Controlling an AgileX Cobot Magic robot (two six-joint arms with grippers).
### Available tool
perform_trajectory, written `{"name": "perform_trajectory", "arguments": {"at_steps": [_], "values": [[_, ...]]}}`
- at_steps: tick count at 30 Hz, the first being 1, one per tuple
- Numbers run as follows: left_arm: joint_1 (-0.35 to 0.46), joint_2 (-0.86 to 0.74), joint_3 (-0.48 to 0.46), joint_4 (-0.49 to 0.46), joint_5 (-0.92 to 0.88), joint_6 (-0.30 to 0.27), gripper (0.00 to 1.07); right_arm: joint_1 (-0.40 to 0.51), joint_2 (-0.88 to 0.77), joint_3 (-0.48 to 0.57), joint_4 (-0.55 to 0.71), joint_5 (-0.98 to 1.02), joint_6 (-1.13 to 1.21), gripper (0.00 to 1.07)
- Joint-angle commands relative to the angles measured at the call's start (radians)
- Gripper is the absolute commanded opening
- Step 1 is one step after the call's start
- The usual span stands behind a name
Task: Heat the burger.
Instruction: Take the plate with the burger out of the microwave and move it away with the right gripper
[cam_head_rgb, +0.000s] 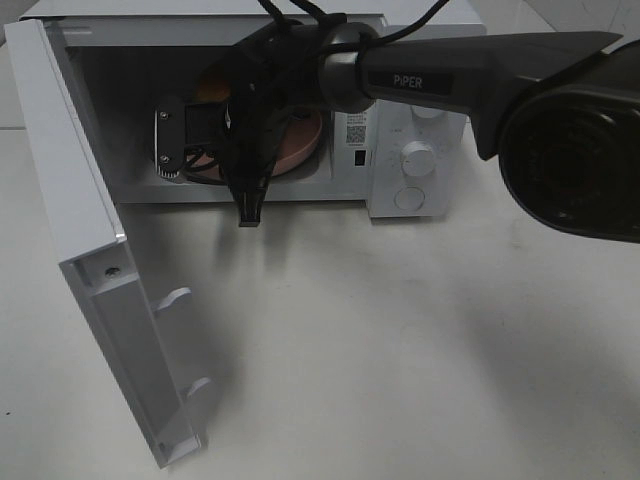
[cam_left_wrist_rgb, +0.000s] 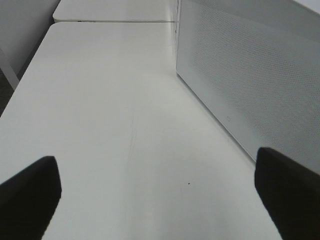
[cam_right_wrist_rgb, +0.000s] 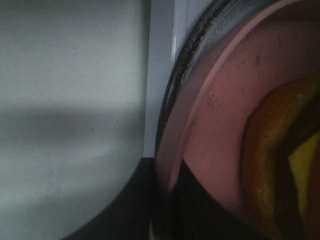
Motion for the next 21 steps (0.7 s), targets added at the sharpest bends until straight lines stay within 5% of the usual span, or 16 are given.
{"name": "perform_trajectory", "arguments": {"at_steps": [1, 11, 21], "values": [[0.001, -0.02, 0.003, -0.001, -0.008, -0.006, 1.0, 0.016, -0.019, 0.002, 0.01, 0.033, 0.012, 0.0], [0.001, -0.02, 0.003, -0.001, -0.008, -0.006, 1.0, 0.03, -0.058, 0.009, 0.011, 0.078, -0.001, 0.0], [0.001, -0.02, 0.003, -0.001, -0.008, -0.006, 1.0, 0.026, -0.189, 0.224, 0.007, -0.102, -0.054, 0.0]]}}
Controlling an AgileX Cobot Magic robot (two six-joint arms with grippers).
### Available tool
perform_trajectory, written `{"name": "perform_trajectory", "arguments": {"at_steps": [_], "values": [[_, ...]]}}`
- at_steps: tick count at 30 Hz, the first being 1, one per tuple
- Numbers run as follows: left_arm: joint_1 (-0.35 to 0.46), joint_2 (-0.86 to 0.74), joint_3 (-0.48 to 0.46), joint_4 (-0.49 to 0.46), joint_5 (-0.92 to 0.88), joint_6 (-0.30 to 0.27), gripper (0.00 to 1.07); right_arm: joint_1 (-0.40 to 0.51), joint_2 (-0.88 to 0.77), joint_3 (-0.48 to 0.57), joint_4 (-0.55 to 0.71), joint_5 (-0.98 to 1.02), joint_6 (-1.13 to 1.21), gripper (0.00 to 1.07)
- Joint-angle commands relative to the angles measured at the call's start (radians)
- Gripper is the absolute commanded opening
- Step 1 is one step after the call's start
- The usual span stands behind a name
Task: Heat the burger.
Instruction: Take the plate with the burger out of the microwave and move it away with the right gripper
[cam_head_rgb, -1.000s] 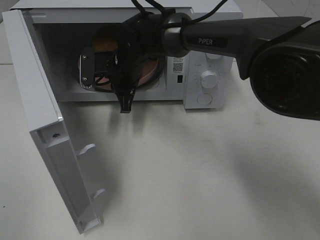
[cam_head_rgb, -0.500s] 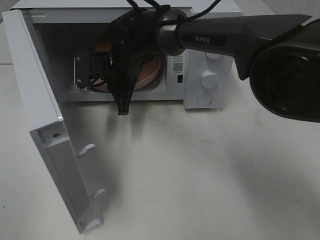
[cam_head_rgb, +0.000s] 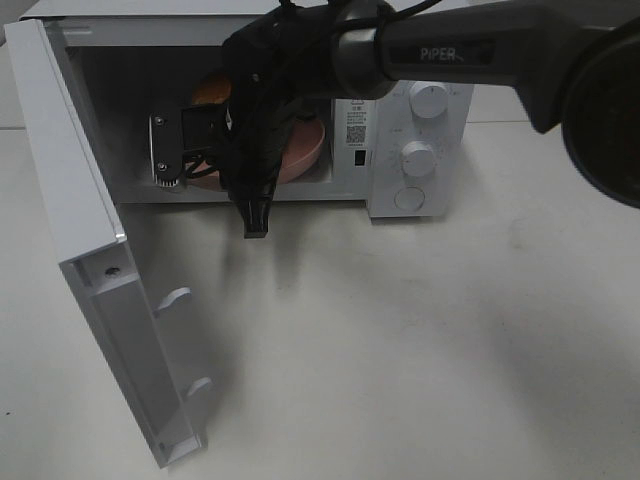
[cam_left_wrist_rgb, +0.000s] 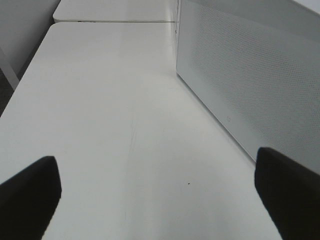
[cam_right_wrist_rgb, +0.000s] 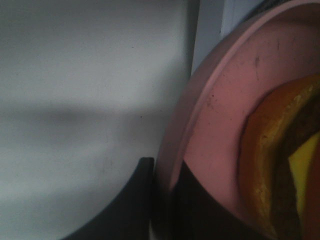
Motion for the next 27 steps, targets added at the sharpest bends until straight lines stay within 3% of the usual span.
{"name": "perform_trajectory", "arguments": {"at_steps": [1, 27], "values": [[0.001, -0.02, 0.003, -0.001, -0.008, -0.006, 1.0, 0.001, -0.053, 0.042, -0.009, -0.089, -0.026, 0.0], [0.001, -0.02, 0.003, -0.001, -0.008, -0.006, 1.0, -0.029, -0.302, 0.468, 0.003, -0.39, -0.192, 0.0]]}}
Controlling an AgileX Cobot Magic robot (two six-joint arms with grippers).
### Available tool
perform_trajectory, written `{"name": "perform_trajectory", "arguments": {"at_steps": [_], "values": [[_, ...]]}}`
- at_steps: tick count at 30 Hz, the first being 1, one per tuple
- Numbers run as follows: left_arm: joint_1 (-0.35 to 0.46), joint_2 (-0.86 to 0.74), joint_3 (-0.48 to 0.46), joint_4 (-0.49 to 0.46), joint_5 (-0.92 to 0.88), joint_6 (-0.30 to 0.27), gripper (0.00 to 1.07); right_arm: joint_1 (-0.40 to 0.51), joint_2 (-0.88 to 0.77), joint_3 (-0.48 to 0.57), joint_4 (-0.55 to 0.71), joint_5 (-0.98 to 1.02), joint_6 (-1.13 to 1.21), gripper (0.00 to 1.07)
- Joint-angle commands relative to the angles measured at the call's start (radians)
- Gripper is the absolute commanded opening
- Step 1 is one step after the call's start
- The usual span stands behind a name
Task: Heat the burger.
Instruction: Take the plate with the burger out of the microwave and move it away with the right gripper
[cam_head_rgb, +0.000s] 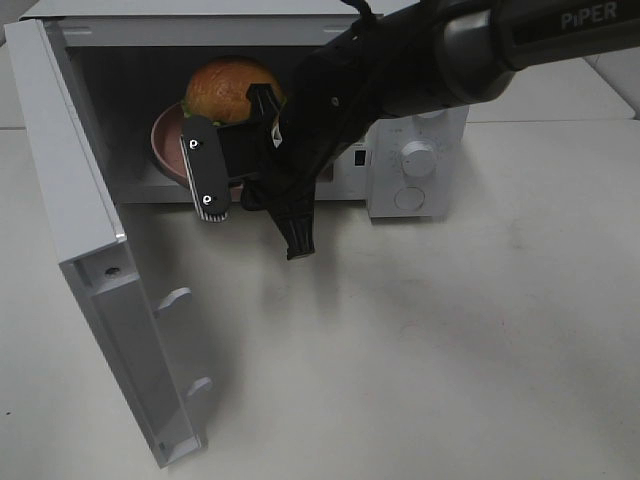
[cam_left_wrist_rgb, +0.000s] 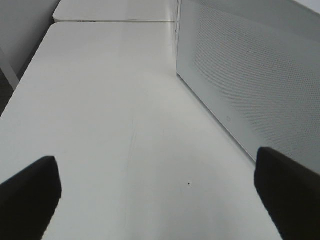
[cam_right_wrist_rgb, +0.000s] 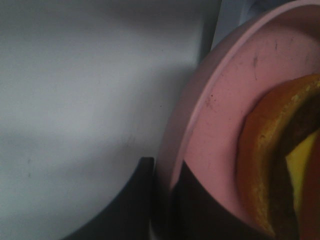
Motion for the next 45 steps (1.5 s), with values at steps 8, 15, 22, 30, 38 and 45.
{"name": "perform_trajectory", "arguments": {"at_steps": [8, 15, 22, 30, 38, 45], "values": [[0.001, -0.02, 0.003, -0.001, -0.008, -0.006, 1.0, -0.042, -0.115, 0.119, 0.042, -0.111, -0.153, 0.0], [0.001, -0.02, 0.003, -0.001, -0.008, -0.006, 1.0, -0.043, -0.17, 0.202, 0.156, -0.122, -0.297, 0.0], [0.001, -0.02, 0.003, -0.001, -0.008, -0.006, 1.0, -0.043, -0.232, 0.286, 0.196, -0.142, -0.324, 0.0], [0.001, -0.02, 0.003, -0.001, -0.008, -0.006, 1.0, -0.043, -0.311, 0.374, 0.215, -0.152, -0.324, 0.0], [0.001, -0.02, 0.003, -0.001, -0.008, -0.006, 1.0, -0.043, -0.404, 0.487, 0.232, -0.156, -0.323, 0.0], [0.001, -0.02, 0.003, -0.001, -0.008, -0.006, 1.0, -0.043, -0.471, 0.551, 0.232, -0.168, -0.323, 0.0]]}}
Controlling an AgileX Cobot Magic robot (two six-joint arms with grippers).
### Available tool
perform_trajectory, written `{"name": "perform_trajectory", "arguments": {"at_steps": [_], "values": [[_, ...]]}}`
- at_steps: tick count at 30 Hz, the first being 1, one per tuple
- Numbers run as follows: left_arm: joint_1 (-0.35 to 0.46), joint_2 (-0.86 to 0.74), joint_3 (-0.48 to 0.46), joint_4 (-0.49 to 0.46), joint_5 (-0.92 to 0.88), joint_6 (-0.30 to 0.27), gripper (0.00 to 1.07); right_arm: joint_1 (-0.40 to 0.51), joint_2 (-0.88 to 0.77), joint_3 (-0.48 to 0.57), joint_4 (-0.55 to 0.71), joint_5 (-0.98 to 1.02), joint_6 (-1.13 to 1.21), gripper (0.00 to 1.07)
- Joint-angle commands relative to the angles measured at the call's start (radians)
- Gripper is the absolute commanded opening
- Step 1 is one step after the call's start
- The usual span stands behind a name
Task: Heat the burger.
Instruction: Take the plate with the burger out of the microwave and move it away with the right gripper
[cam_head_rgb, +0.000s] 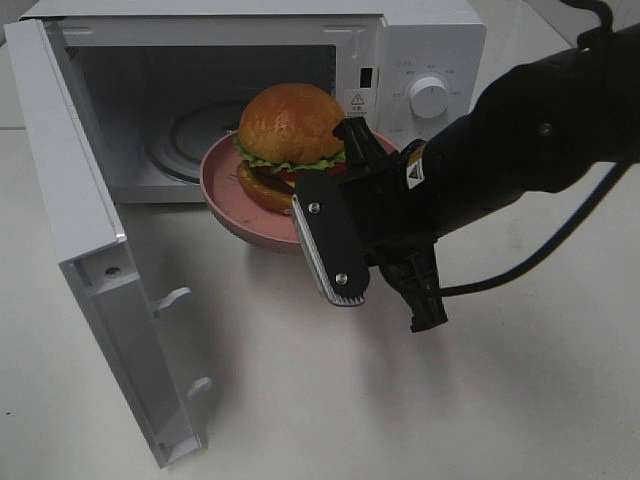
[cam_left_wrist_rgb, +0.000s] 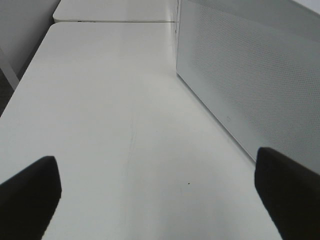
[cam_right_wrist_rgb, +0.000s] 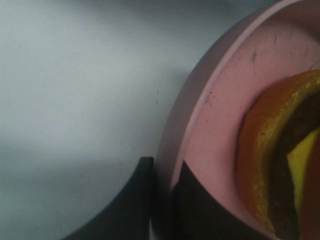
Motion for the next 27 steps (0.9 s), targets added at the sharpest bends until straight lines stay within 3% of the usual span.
{"name": "perform_trajectory", "arguments": {"at_steps": [1, 27], "values": [[0.001, -0.02, 0.003, -0.001, -0.008, -0.006, 1.0, -0.008, -0.071, 0.036, -0.001, -0.071, 0.004, 0.0], [0.001, -0.02, 0.003, -0.001, -0.008, -0.006, 1.0, -0.008, -0.42, 0.324, -0.016, -0.035, 0.004, 0.0]]}}
